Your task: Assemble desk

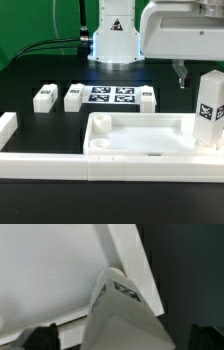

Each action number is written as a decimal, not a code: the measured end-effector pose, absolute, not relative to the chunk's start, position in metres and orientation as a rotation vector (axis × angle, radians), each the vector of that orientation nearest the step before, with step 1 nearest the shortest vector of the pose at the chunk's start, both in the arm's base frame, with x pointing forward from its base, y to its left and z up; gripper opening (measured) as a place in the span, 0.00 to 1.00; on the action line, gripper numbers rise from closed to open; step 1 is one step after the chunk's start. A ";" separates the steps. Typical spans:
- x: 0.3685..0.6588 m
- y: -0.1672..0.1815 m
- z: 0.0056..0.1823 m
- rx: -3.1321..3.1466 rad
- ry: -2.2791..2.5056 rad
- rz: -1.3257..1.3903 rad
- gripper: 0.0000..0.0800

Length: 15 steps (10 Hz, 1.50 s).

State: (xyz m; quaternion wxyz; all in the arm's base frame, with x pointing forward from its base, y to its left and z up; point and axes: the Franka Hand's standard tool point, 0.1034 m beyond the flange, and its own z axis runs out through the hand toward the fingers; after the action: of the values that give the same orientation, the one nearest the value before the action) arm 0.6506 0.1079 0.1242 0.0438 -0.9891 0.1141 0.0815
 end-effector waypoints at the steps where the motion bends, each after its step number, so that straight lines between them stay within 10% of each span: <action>1: 0.650 0.107 0.124 -3.031 0.170 0.243 0.81; 8: 0.653 0.106 0.121 -2.942 -0.666 0.158 0.81; 10: 0.653 0.105 0.121 -2.944 -0.656 0.159 0.48; 15: 0.653 0.106 0.121 -2.963 -0.563 0.160 0.36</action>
Offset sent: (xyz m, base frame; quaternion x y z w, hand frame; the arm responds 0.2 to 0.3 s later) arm -0.0074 0.0090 -0.0038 0.0180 0.0241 -0.2018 0.9790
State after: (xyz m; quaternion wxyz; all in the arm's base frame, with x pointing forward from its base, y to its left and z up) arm 0.6533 0.1058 0.1205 0.0606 -0.9792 -0.1862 0.0527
